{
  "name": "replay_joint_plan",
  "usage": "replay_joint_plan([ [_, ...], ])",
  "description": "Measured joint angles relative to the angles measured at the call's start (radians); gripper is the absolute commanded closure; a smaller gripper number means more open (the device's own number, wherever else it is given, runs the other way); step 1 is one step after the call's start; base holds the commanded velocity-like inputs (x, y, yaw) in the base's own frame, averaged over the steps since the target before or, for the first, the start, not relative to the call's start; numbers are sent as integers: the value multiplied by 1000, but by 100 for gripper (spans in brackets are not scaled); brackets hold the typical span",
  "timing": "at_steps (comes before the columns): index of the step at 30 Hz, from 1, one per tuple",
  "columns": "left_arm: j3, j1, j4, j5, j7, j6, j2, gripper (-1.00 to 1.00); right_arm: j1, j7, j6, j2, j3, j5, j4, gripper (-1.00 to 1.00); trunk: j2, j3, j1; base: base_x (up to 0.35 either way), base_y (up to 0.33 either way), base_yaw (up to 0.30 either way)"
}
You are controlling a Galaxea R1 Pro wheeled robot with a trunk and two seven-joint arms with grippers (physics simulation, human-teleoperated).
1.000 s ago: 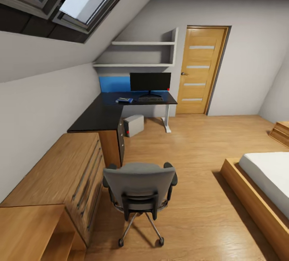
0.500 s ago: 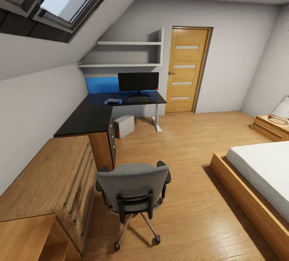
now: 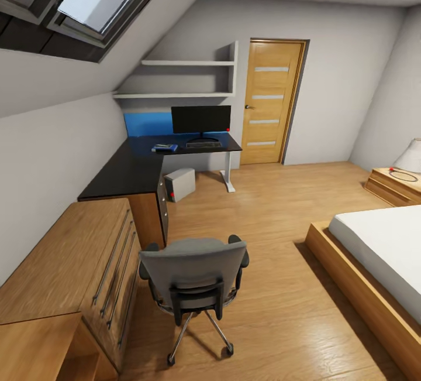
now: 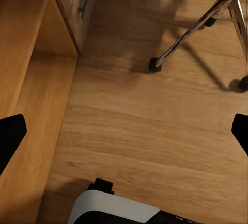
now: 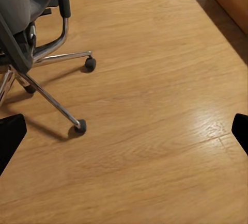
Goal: In the bedroom, organize the workspace by keeping the computer under the desk, ensuring the monitor is on the desk, placing the keyboard on the desk next to the monitor, placing the mouse on the desk next to the keyboard, moving the folder from the swivel chair onto the desk next to the mouse, stacking the notebook on top of the folder with the pen on top of the notebook, and positioning the swivel chair next to the desk.
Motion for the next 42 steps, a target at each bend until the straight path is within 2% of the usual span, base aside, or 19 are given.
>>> replay_joint_plan([
  [14,-3,0,-6,0,7,1,-7,-100,0,0,1,-1,0,0,0,-100,0,0,0,0,0,-2],
  [27,-1,0,-12,3,14,8,-6,-100,0,0,2,-1,-2,-2,0,-100,-91,-42,50,-4,0,-33],
  [42,1,-1,-14,3,14,6,-6,-100,0,0,2,-1,-2,-1,0,-100,-196,-89,108,-150,0,0],
])
